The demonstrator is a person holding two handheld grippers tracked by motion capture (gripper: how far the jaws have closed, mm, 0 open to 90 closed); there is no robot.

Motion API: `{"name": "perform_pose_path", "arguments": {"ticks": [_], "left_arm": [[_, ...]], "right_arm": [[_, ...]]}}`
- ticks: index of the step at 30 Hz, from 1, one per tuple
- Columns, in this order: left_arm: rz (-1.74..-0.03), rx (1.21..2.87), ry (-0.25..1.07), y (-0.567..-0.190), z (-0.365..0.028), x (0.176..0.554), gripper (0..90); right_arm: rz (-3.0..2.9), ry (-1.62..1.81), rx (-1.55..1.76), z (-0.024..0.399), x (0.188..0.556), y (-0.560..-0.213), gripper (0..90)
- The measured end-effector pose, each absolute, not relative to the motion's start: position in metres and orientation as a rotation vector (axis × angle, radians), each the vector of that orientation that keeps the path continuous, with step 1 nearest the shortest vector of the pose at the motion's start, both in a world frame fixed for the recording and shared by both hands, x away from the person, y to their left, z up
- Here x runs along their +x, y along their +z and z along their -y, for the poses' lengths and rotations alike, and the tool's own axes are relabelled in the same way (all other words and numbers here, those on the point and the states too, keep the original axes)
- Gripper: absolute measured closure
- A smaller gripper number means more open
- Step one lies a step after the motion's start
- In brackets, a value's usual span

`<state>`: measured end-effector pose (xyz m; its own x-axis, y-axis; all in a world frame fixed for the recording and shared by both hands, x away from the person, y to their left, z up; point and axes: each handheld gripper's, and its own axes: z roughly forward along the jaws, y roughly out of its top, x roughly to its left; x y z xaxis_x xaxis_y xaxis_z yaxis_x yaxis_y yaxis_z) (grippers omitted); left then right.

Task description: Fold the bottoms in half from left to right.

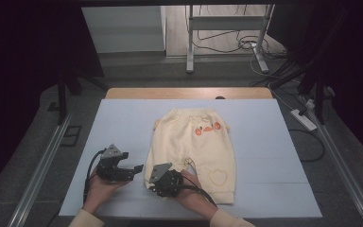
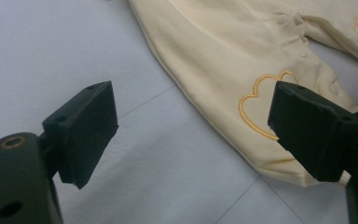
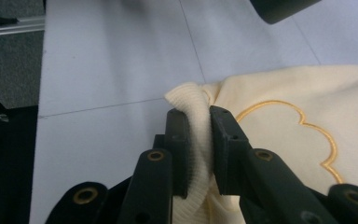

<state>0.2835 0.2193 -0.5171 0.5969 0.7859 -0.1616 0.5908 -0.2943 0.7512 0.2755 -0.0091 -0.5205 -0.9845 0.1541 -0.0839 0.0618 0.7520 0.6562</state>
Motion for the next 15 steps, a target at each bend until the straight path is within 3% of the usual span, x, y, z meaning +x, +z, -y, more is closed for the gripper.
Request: {"name": "perform_pose_path", "arguments": {"ticks": [15], "left_arm": [[-1.109, 1.994, 0.316, -0.509, -0.207, 0.304, 16.9]], "right_arm": [[-2.850, 1.125, 0.214, 0.022, 0.280, -0.513, 78.1]]}}
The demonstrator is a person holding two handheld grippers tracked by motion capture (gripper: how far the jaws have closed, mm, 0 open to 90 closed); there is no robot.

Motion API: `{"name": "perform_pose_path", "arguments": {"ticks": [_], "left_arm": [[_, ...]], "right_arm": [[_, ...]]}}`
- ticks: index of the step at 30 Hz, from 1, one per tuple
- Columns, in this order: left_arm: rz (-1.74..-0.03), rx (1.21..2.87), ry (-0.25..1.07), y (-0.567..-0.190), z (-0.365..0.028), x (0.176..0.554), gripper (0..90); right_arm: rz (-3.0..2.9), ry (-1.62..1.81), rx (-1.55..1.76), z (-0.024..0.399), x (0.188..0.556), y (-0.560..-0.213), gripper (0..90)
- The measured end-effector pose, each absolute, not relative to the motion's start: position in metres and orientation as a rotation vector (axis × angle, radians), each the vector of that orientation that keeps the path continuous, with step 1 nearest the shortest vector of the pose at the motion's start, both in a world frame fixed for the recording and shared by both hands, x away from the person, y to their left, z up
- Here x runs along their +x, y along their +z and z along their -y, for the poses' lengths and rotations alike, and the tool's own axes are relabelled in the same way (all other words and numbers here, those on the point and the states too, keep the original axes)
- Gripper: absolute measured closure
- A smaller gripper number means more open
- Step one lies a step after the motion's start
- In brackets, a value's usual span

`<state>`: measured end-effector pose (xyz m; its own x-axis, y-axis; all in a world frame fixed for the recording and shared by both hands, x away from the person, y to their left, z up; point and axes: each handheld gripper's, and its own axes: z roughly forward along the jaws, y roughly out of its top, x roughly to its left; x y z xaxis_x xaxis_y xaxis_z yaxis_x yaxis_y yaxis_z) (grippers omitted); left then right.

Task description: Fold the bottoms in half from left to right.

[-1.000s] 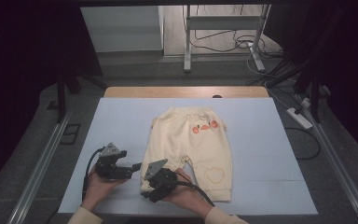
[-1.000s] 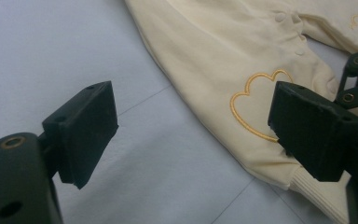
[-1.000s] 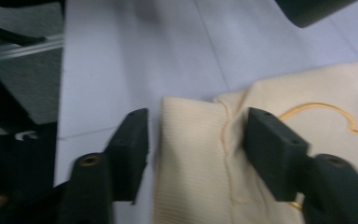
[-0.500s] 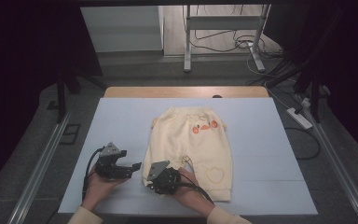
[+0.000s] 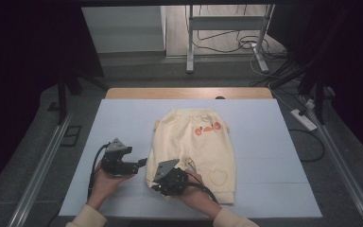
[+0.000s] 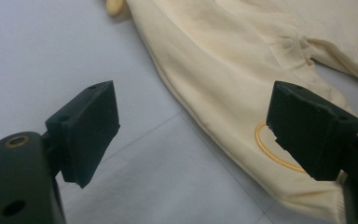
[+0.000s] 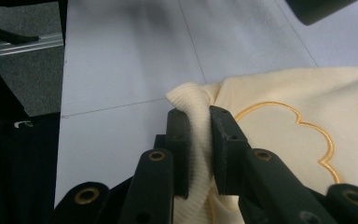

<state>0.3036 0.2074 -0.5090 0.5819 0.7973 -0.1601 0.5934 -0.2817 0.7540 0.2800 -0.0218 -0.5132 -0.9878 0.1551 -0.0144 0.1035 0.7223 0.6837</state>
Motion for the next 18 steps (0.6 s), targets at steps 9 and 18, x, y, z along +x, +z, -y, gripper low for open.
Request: {"name": "perform_pose_path", "arguments": {"ticks": [9, 18], "left_arm": [[-1.097, 2.019, 0.295, -0.507, -0.200, 0.320, 17.9], [-1.101, 2.036, 0.266, -0.510, -0.195, 0.335, 19.0]], "right_arm": [[-2.862, 1.134, 0.231, 0.023, 0.281, -0.514, 78.3], [-2.861, 1.143, 0.233, 0.025, 0.281, -0.513, 78.3]]}}
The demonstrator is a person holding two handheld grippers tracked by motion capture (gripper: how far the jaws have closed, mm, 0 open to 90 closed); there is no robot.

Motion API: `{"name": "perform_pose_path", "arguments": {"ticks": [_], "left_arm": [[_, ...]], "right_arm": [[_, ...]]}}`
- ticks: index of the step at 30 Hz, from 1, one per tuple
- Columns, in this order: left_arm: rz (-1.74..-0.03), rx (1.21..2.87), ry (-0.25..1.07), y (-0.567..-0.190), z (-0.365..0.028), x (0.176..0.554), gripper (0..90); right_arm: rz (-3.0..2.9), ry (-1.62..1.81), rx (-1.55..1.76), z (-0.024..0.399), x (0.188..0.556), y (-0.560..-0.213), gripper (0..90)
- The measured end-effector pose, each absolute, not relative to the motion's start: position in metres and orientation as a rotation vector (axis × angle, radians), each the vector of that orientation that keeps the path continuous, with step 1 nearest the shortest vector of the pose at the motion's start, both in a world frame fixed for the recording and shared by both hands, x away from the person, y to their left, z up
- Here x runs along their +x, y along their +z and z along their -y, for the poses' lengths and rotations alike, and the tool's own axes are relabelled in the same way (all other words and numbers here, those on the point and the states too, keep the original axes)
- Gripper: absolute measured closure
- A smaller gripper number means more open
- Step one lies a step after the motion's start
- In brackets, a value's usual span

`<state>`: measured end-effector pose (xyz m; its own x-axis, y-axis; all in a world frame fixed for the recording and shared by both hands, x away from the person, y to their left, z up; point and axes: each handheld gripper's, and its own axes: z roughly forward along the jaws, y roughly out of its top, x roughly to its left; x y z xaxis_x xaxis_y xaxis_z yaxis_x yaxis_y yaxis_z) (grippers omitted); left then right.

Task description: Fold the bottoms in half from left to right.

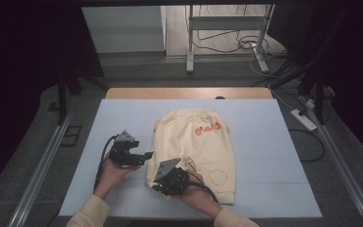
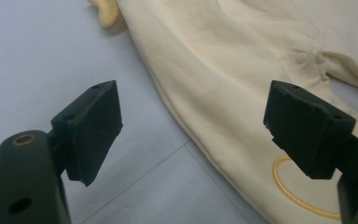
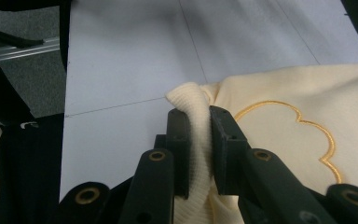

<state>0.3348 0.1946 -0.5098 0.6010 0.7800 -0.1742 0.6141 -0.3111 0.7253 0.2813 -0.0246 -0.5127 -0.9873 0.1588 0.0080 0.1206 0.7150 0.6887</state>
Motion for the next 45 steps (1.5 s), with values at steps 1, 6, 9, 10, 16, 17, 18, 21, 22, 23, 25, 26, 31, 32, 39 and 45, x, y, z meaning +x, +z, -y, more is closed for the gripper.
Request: {"name": "perform_pose_path", "arguments": {"ticks": [1, 6, 9, 10, 16, 17, 18, 21, 22, 23, 25, 26, 31, 32, 39, 45], "left_arm": [[-1.103, 2.042, 0.265, -0.510, -0.194, 0.336, 19.0], [-1.106, 2.040, 0.270, -0.509, -0.193, 0.343, 19.0], [-1.112, 2.037, 0.268, -0.509, -0.192, 0.348, 19.2], [-1.115, 2.032, 0.269, -0.509, -0.191, 0.349, 19.4], [-1.117, 2.047, 0.265, -0.511, -0.187, 0.359, 20.4], [-1.116, 2.045, 0.267, -0.510, -0.186, 0.361, 20.4], [-1.115, 2.046, 0.266, -0.510, -0.185, 0.363, 20.5], [-1.115, 2.043, 0.270, -0.509, -0.183, 0.368, 20.6], [-1.115, 2.048, 0.263, -0.510, -0.183, 0.369, 20.7], [-1.121, 2.061, 0.260, -0.510, -0.182, 0.371, 20.7], [-1.127, 2.064, 0.258, -0.511, -0.182, 0.374, 20.7], [-1.130, 2.063, 0.254, -0.511, -0.183, 0.376, 20.7], [-1.136, 2.064, 0.251, -0.511, -0.183, 0.381, 21.3], [-1.136, 2.064, 0.253, -0.511, -0.182, 0.382, 21.3], [-1.137, 2.068, 0.255, -0.513, -0.178, 0.390, 21.6], [-1.139, 2.090, 0.253, -0.515, -0.173, 0.398, 21.8]], "right_arm": [[-2.862, 1.140, 0.233, 0.025, 0.281, -0.512, 78.3], [-2.863, 1.140, 0.233, 0.025, 0.281, -0.512, 78.3], [-2.863, 1.140, 0.234, 0.026, 0.281, -0.512, 78.3], [-2.864, 1.140, 0.234, 0.026, 0.281, -0.512, 78.3], [-2.866, 1.141, 0.236, 0.025, 0.281, -0.512, 78.3], [-2.867, 1.142, 0.236, 0.026, 0.281, -0.512, 78.3], [-2.869, 1.143, 0.237, 0.026, 0.282, -0.512, 78.3], [-2.868, 1.144, 0.237, 0.026, 0.281, -0.512, 78.3], [-2.866, 1.148, 0.239, 0.026, 0.281, -0.512, 78.3], [-2.866, 1.149, 0.239, 0.026, 0.281, -0.512, 78.3], [-2.866, 1.150, 0.239, 0.026, 0.282, -0.512, 78.3], [-2.867, 1.149, 0.238, 0.026, 0.282, -0.512, 78.3], [-2.868, 1.150, 0.240, 0.026, 0.282, -0.512, 78.3], [-2.869, 1.153, 0.242, 0.026, 0.282, -0.512, 78.3], [-2.873, 1.157, 0.247, 0.026, 0.282, -0.512, 78.3], [-2.875, 1.156, 0.244, 0.027, 0.283, -0.511, 78.3]]}}
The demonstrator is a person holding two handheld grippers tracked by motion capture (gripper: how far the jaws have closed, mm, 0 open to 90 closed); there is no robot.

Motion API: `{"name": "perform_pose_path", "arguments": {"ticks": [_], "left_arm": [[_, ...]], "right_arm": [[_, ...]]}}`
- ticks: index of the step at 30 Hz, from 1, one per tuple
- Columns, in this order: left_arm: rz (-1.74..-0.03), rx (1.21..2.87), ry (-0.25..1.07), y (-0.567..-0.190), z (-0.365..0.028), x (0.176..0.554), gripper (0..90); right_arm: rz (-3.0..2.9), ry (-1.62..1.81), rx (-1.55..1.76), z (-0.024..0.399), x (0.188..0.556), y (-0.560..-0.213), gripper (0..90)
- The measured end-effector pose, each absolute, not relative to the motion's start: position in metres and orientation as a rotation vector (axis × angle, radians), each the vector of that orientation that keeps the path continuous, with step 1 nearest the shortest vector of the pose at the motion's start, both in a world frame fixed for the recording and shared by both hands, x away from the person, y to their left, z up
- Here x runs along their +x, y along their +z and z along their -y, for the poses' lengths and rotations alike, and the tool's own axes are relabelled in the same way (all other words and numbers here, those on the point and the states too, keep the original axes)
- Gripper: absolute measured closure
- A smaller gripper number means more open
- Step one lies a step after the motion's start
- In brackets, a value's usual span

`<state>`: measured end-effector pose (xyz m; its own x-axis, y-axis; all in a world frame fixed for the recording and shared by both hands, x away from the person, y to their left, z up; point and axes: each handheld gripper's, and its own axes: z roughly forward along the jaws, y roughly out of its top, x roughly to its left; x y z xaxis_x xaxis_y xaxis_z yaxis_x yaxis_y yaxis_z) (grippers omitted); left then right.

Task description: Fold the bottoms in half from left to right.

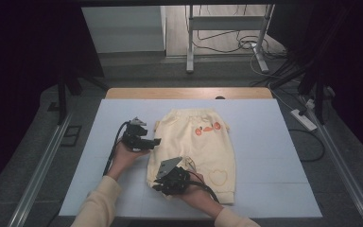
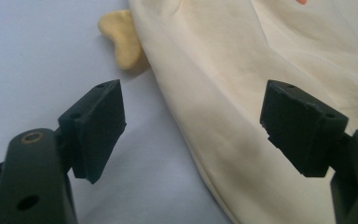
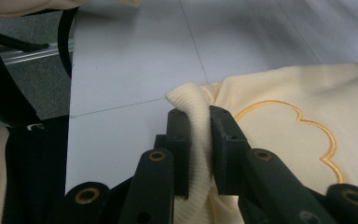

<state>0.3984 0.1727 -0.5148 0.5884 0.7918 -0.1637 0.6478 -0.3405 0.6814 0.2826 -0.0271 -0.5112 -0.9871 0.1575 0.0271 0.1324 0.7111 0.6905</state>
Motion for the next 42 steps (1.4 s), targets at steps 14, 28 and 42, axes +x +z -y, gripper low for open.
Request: {"name": "perform_pose_path", "arguments": {"ticks": [14, 28, 42], "left_arm": [[-1.128, 2.102, 0.270, -0.503, -0.164, 0.417, 22.2], [-1.172, 2.093, 0.236, -0.510, -0.165, 0.438, 20.9], [-1.251, 2.083, 0.208, -0.530, -0.167, 0.452, 14.7]], "right_arm": [[-2.872, 1.161, 0.244, 0.029, 0.283, -0.510, 78.2], [-2.878, 1.160, 0.253, 0.028, 0.282, -0.512, 78.3], [-2.880, 1.149, 0.246, 0.028, 0.282, -0.514, 78.2]]}}
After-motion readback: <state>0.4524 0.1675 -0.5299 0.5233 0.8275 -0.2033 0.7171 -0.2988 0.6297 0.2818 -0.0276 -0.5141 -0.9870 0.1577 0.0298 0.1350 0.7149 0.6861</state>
